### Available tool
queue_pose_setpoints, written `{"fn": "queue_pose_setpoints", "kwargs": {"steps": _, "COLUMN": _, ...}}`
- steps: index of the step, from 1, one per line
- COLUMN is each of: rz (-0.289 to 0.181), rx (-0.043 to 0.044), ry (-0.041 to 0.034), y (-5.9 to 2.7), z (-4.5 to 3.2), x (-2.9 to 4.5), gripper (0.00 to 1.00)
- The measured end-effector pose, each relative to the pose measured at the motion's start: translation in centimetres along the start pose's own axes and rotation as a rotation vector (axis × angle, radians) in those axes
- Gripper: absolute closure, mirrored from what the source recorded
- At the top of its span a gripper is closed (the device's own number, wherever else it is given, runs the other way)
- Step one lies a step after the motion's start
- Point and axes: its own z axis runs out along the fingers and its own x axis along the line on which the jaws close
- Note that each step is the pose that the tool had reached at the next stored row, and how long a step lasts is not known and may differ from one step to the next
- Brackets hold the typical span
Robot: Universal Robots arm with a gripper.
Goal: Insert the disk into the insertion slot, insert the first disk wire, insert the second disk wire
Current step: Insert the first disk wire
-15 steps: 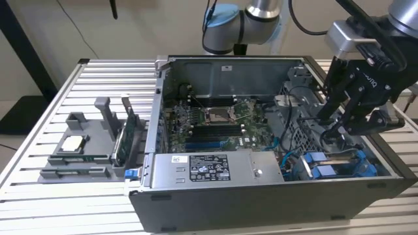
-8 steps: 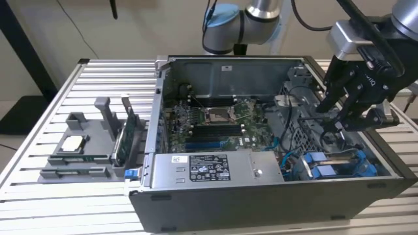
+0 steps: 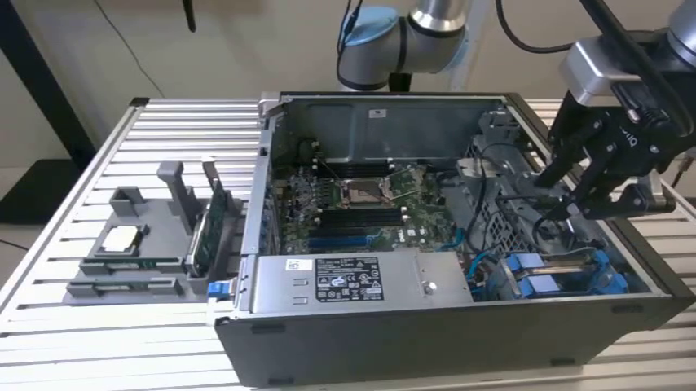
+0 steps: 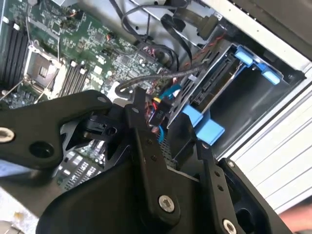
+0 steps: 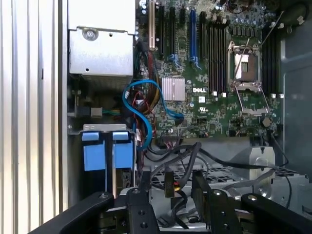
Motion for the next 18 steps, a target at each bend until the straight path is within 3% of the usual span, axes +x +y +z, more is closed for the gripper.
{"fn": "queue_pose_setpoints", "kwargs": {"steps": 2, "rz": 0.0, "rx": -0.0005, "ry": -0.0073, "y": 0.0, "z": 0.05, "x": 0.07, "gripper": 0.55}}
{"fn": "queue_pose_setpoints", "kwargs": {"steps": 5, "rz": -0.002, "rx": -0.0012, "ry": -0.0383, "y": 0.0, "z": 0.05, "x": 0.11, "gripper": 0.62}}
{"fn": "queue_pose_setpoints", "kwargs": {"steps": 6, "rz": -0.002, "rx": -0.0014, "ry": -0.0505, "y": 0.0, "z": 0.04, "x": 0.13, "gripper": 0.69}}
{"fn": "queue_pose_setpoints", "kwargs": {"steps": 8, "rz": -0.003, "rx": -0.0018, "ry": -0.0694, "y": 0.01, "z": 0.04, "x": 0.15, "gripper": 0.69}}
{"fn": "queue_pose_setpoints", "kwargs": {"steps": 18, "rz": -0.002, "rx": -0.0065, "ry": -0.0718, "y": 0.0, "z": 0.05, "x": 0.31, "gripper": 0.71}}
